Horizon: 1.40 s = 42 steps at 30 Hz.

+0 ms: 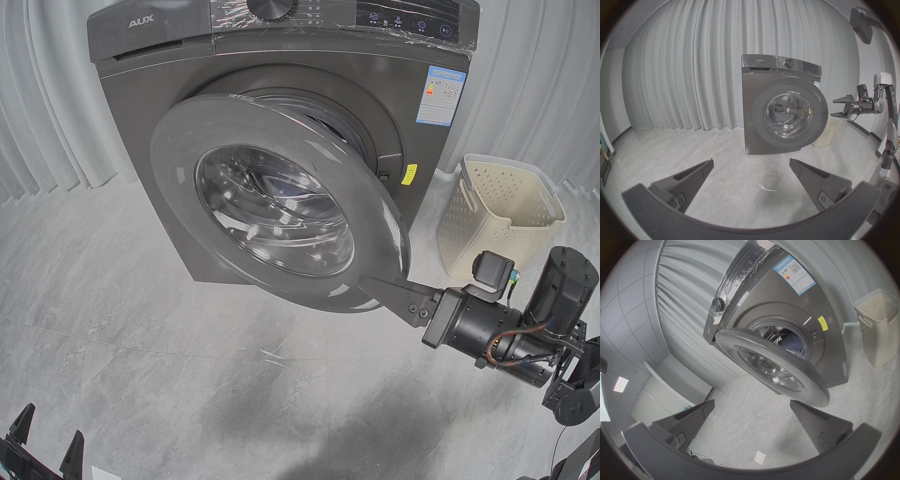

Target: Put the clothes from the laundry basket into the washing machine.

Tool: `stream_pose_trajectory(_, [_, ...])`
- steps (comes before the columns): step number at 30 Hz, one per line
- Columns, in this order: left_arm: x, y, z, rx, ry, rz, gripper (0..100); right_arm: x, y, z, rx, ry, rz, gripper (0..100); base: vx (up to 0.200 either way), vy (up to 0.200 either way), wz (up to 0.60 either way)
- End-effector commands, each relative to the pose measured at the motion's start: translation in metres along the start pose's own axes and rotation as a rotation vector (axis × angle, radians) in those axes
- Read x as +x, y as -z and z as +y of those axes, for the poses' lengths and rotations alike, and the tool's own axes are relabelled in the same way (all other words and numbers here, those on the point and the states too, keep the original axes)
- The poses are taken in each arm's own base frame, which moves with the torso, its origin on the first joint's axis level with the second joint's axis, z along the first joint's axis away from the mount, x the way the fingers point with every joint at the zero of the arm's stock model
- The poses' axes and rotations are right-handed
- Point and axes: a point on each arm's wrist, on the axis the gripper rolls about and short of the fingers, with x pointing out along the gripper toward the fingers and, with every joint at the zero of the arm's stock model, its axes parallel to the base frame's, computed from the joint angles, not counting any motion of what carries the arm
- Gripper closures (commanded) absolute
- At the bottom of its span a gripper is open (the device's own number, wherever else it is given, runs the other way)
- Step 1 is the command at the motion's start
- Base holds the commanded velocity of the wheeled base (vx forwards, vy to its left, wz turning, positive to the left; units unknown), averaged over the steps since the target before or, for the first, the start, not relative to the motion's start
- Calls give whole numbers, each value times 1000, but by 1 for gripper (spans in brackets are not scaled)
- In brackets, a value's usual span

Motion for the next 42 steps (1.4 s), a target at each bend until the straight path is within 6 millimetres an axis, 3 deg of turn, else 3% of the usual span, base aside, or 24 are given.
stream_pose_trajectory(1, [0,5,0,0,0,3,0,27,1,-13,-3,26,-29,0,200,0,0])
stream_pose_trajectory(11, [0,5,0,1,0,2,0,32,-41,-37,-36,106,-188,0,180,0,0])
stream_pose_trajectory(26, [0,5,0,0,0,3,0,31,-21,-27,-27,90,-123,0,40,0,0])
stream_pose_trajectory(38, [0,5,0,0,0,3,0,37,-43,-31,-46,120,-221,0,200,0,0])
stream_pose_trajectory(42, [0,5,0,0,0,3,0,38,-52,-30,-53,160,-277,0,0,0,0])
